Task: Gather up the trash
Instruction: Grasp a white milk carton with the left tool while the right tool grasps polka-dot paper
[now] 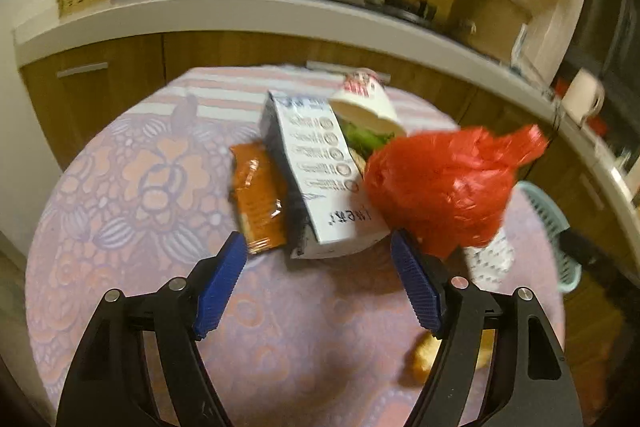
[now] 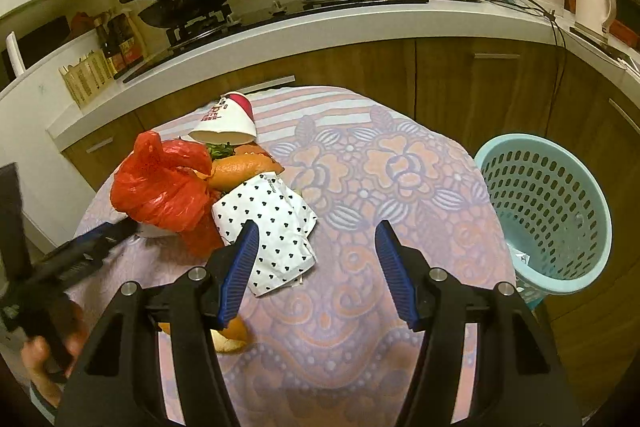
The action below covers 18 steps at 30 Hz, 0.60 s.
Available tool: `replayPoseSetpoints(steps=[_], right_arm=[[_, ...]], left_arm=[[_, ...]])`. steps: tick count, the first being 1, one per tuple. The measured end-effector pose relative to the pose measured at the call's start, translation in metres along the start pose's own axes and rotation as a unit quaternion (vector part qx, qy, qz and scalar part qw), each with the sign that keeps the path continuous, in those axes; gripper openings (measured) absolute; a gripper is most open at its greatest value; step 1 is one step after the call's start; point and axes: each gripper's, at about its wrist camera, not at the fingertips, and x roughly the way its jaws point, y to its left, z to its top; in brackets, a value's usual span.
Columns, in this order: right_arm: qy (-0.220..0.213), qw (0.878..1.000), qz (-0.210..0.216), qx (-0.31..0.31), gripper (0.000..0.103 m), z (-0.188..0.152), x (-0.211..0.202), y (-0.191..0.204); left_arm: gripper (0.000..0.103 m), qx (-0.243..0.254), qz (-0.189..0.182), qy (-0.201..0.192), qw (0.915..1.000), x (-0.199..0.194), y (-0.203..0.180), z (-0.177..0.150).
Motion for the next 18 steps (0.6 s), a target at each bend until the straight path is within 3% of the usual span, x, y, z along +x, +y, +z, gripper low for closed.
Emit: replayPoseSetpoints(steps=[11, 13, 18], right_arm=[[0.024, 1.0, 0.002, -0.018, 0.057, 0.003, 0.022, 0.003], [0.028, 0.999, 0.004, -0.022, 0.057, 0.004, 0.026, 0.005], [0.049, 0.997, 0.019, -0.053, 0.057, 0.003, 0.043, 0.019]], left_arm=[[0.072, 0.028, 0.041, 0.022, 0.9985, 0.034, -0.016, 0.01], [0.061, 0.026, 0.042, 0.025, 0.9984, 0.038, -0.014, 0.011], [0.06, 0.017, 0.037, 0.016, 0.999, 0.034, -0.005, 0.007]])
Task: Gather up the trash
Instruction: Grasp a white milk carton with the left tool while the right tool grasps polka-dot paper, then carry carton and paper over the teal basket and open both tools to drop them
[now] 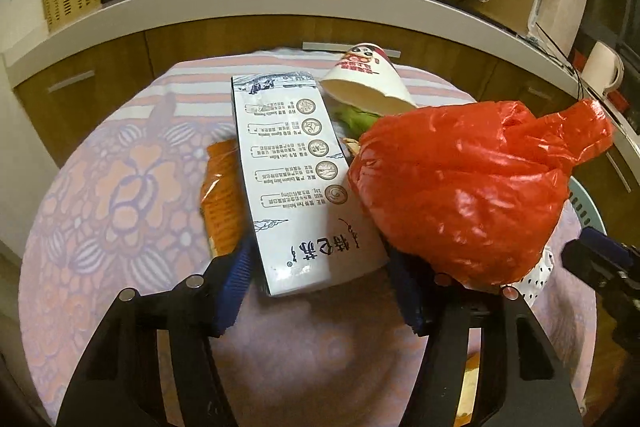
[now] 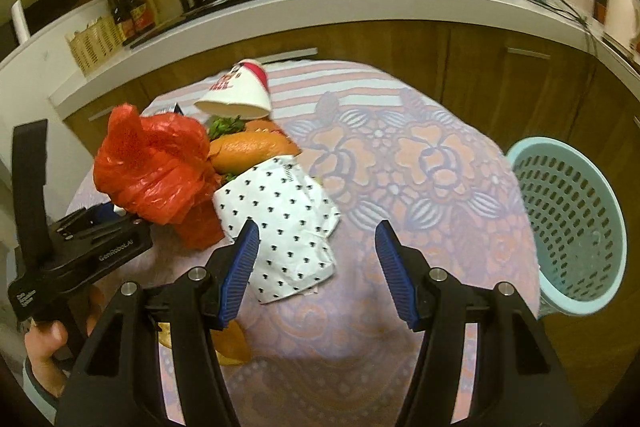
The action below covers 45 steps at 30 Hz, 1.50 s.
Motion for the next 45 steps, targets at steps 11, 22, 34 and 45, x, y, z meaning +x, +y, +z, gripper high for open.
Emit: replayPoseSetpoints(steps=[11, 22, 34, 45], right_arm=[[0.04, 0.999, 0.007, -0.034, 0.068, 0.004, 0.04, 0.017], [0.047, 0.998, 0.033, -0.033, 0.014, -0.002, 0.046, 0.022], [0.002, 0.999, 0.039, -0.027, 0.007, 0.001, 0.009, 0.019], [-0.071, 0.997, 0.035, -0.019, 0.005, 0.013, -0.044, 0.004]], left_arm=[[0.06, -0.054, -0.067, -0.029, 0.9959, -0.038, 0.036, 0.002], [0.06, -0.079, -0.048, 0.003, 0.9957, -0.026, 0.068, -0.005], [0.056, -0.068, -0.012, 0.028, 0.9972, -0.012, 0.072, 0.001], [0.051, -0.095, -0.036, -0.073, 0.9922, -0.078, 0.081, 0.013]])
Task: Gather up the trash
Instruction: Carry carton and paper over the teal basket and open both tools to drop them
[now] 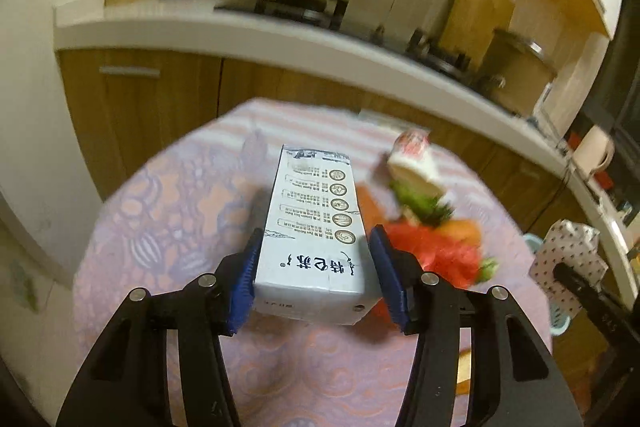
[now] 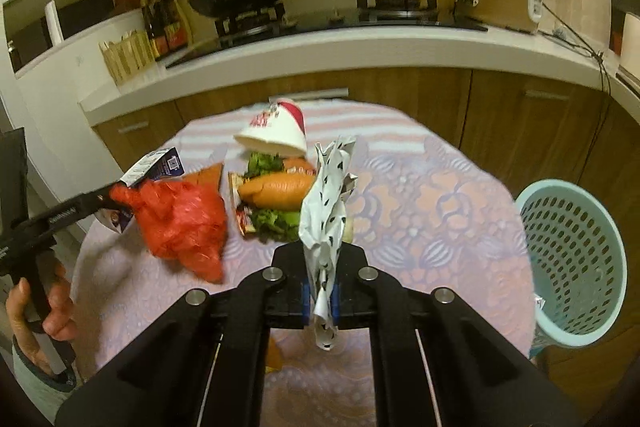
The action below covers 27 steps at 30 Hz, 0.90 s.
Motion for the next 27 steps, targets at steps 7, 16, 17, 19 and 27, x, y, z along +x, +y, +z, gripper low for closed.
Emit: replayPoseSetpoints(steps=[7, 16, 17, 19, 27], right_arm=[[-0.028, 0.999, -0.017, 0.006, 0.005, 0.007, -0.026, -0.017], [-0.051, 0.997, -0.043, 0.03, 0.005, 0.008, -0.052, -0.062], [-0.054, 0.997, -0.049, 0.034, 0.005, 0.007, -0.055, -0.069], [-0.057, 0.996, -0.059, 0.04, 0.005, 0.006, -0.06, -0.081], [-0.058, 0.99, -0.105, 0.075, 0.005, -0.006, -0.077, -0.143]], left_arm=[[0.051, 0.013, -0.067, -0.034, 0.9971, -0.026, -0.041, 0.014], [0.051, 0.057, -0.145, -0.025, 0.9875, -0.02, -0.126, 0.016], [0.051, 0.062, -0.153, -0.021, 0.986, -0.017, -0.138, 0.015], [0.051, 0.074, -0.166, -0.014, 0.9832, -0.01, -0.16, 0.015], [0.051, 0.102, -0.211, 0.028, 0.9719, 0.027, -0.241, 0.003]])
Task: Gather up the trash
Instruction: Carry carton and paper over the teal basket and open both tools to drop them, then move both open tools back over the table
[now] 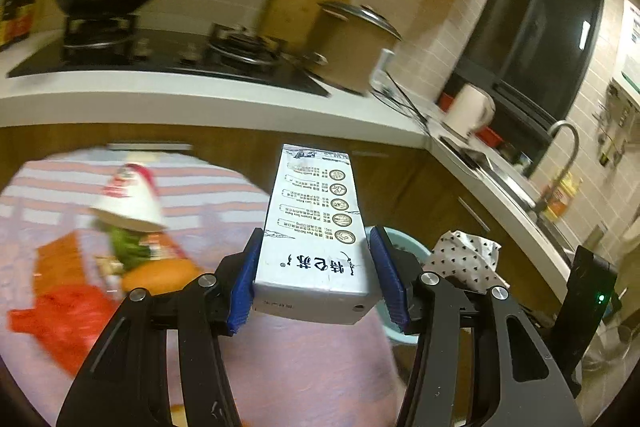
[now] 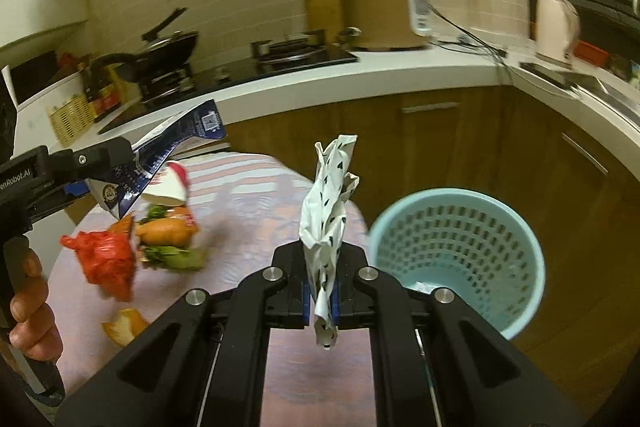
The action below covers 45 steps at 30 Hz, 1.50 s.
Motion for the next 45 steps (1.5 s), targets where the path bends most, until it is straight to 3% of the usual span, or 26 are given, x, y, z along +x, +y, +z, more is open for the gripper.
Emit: replayPoseSetpoints(steps=[8, 15, 26, 29, 31, 33, 45], right_arm=[[0.025, 0.998, -0.036, 0.037, 0.005, -0.012, 0.018, -0.056], [0.079, 0.991, -0.065, 0.088, 0.005, -0.032, 0.06, -0.114], [0.142, 0.977, -0.08, 0.14, 0.006, -0.063, 0.102, -0.161], [0.152, 0.973, -0.074, 0.156, 0.016, -0.065, 0.106, -0.169], [0.149, 0.972, -0.079, 0.163, 0.034, -0.069, 0.104, -0.174], [0.142, 0.972, -0.083, 0.168, 0.044, -0.071, 0.099, -0.178], [0.109, 0.981, -0.058, 0.149, 0.044, -0.055, 0.07, -0.148]], left_arm=[[0.051, 0.018, -0.036, 0.045, 0.9982, 0.068, -0.05, -0.016], [0.051, 0.044, -0.055, 0.1, 0.9925, 0.141, -0.084, -0.04], [0.048, 0.063, -0.059, 0.179, 0.9799, 0.222, -0.104, -0.08], [0.06, 0.063, -0.052, 0.19, 0.9784, 0.228, -0.102, -0.085], [0.067, 0.062, -0.047, 0.187, 0.9793, 0.228, -0.102, -0.085], [0.067, 0.06, -0.047, 0.185, 0.9797, 0.226, -0.101, -0.083], [0.067, 0.051, -0.049, 0.152, 0.9859, 0.18, -0.09, -0.073]])
